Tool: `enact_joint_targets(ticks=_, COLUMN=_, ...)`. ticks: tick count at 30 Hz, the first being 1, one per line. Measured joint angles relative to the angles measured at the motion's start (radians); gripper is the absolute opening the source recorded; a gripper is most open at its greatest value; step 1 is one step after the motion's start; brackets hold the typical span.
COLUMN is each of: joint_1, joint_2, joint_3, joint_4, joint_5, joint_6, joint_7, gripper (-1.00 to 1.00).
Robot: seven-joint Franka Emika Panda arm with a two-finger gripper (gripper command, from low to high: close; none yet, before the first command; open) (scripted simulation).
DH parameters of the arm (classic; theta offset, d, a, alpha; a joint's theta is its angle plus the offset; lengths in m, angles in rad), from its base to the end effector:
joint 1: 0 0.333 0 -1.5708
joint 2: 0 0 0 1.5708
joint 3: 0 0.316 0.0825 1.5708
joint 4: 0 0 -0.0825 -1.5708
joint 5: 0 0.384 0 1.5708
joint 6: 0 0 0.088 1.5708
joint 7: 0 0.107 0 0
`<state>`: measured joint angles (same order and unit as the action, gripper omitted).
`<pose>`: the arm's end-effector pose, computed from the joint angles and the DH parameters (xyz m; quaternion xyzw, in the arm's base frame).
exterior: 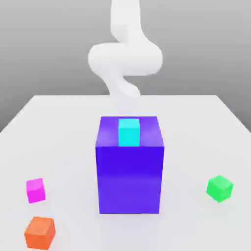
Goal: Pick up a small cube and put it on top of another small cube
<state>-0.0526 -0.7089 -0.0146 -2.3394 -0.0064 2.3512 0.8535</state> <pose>0.3809 -0.0275 0.6637 -0.8389 0.4146 -0.3249 0.1371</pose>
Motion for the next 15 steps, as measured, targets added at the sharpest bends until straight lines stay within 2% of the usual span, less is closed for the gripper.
enact_joint_targets(ticks=15, joint_1=-0.278, joint_2=0.549, joint_3=-0.147, joint_4=-0.237, joint_5=-0.010, joint_6=0.309, joint_7=0.302, gripper=0.00)
